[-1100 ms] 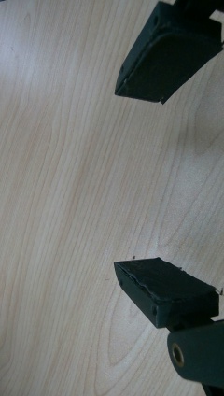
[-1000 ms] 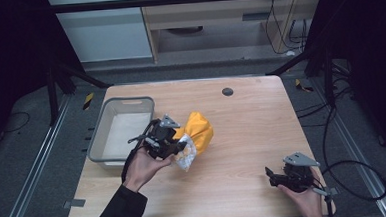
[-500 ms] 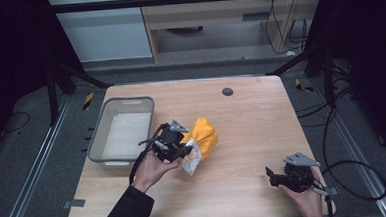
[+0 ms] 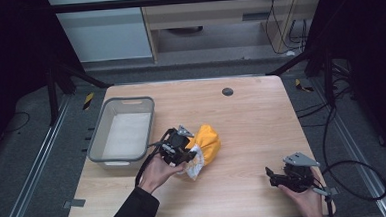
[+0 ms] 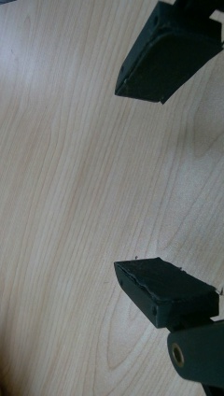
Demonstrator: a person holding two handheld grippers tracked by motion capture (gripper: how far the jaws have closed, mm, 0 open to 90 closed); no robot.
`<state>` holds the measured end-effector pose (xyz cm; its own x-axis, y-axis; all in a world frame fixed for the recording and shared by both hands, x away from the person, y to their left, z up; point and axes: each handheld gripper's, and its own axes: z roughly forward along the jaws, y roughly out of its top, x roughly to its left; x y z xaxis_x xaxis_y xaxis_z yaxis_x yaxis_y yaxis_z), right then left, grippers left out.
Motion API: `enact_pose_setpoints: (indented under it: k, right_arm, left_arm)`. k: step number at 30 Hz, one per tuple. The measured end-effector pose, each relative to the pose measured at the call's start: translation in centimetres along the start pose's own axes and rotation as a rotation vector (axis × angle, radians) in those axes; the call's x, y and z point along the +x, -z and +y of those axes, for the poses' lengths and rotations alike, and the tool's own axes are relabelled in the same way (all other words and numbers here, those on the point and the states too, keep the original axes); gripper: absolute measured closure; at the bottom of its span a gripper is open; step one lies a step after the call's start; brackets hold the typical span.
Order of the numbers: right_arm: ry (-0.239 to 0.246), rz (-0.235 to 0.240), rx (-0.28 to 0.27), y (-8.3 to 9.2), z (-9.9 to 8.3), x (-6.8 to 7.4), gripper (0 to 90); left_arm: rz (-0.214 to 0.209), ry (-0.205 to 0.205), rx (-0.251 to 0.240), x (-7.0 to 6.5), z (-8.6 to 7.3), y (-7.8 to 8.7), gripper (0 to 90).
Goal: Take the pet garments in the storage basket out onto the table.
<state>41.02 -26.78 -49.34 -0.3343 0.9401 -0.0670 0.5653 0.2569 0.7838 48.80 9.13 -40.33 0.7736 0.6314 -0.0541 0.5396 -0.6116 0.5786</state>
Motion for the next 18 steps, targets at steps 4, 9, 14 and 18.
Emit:
enact_pose_setpoints:
  k: [4,9,14,18]
  right_arm:
    - [0.001,0.0,0.0,0.0,0.0,0.0,13.5]
    - [0.002,-0.001,0.001,0.0,0.0,0.0,13.5]
    - [0.008,-0.001,0.0,-0.1,0.0,0.0,13.5]
    - [0.008,-0.001,0.0,0.0,0.0,0.0,13.5]
  left_arm:
    - [-0.001,-0.01,0.012,-0.3,0.1,-0.5,81.9]
    - [-0.01,-0.018,0.029,-0.6,-0.1,-1.4,80.6]
    - [-0.024,-0.015,0.038,-0.8,-0.4,-2.0,78.3]
    - [-0.027,-0.017,0.046,-0.9,-0.6,-2.3,76.0]
